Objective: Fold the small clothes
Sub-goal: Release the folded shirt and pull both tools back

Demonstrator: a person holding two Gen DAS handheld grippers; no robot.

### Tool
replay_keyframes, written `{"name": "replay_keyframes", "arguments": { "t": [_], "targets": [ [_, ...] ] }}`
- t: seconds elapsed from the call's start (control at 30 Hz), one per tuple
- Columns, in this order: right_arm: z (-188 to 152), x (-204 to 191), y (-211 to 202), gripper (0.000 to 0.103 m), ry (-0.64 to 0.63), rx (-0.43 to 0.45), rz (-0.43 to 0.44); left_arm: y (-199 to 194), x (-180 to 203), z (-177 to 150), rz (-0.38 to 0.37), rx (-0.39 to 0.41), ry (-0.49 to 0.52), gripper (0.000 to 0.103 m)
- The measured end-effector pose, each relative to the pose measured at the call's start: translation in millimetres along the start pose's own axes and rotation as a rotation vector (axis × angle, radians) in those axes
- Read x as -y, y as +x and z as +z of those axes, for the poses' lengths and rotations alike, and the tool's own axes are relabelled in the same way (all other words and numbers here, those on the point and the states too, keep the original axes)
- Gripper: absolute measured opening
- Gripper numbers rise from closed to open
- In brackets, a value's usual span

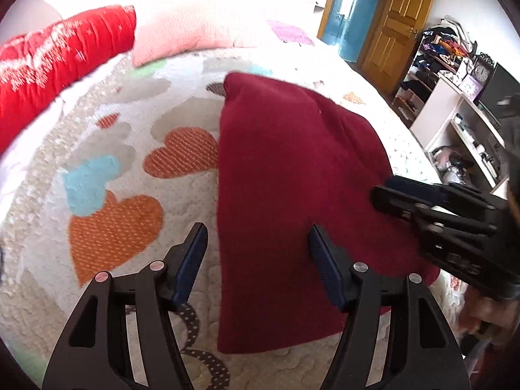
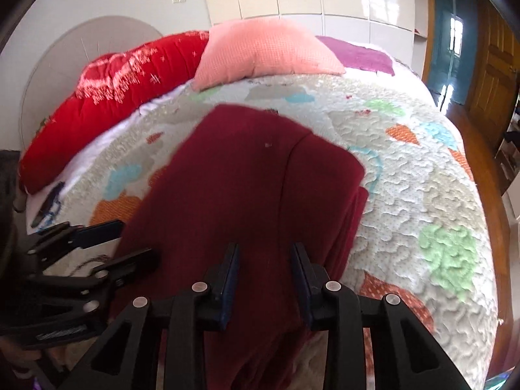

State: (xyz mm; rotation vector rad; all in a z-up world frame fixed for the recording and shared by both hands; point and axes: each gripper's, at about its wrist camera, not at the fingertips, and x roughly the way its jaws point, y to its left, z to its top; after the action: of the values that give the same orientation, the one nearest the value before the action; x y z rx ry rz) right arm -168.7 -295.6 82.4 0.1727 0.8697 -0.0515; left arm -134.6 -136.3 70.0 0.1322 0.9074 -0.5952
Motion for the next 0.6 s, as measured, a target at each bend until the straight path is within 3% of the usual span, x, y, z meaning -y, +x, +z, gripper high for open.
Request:
{"name": "replay_keyframes", "arguments": {
  "t": [0.07, 0.2, 0.37, 0.47, 0.6],
  "targets": [
    [-8, 0, -15, 0.031, -0.015, 0.007, -0.002, -6, -1, 0, 0.025, 0.027, 0.002, 0.065],
    [-23, 2, 0, 0.032, -0.003, -0.032, -0.037, -17, -2, -2, 0.082, 0.074, 0.0, 0.065],
    [-24, 5, -31, 0.032, 0.065, 0.047, -0.004, -29, 2, -7, 0.145, 0.121, 0.039, 0.065],
    [-26, 5, -55, 0.044, 0.094, 0.112, -0.014, -39, 5, -9, 0.156, 0.158, 0.039, 0.065],
    [-31, 0, -78, 0.049, 0.1, 0.18, -0.055, -49, 10, -11, 0.15, 0.186, 0.041, 0.065]
  ]
}}
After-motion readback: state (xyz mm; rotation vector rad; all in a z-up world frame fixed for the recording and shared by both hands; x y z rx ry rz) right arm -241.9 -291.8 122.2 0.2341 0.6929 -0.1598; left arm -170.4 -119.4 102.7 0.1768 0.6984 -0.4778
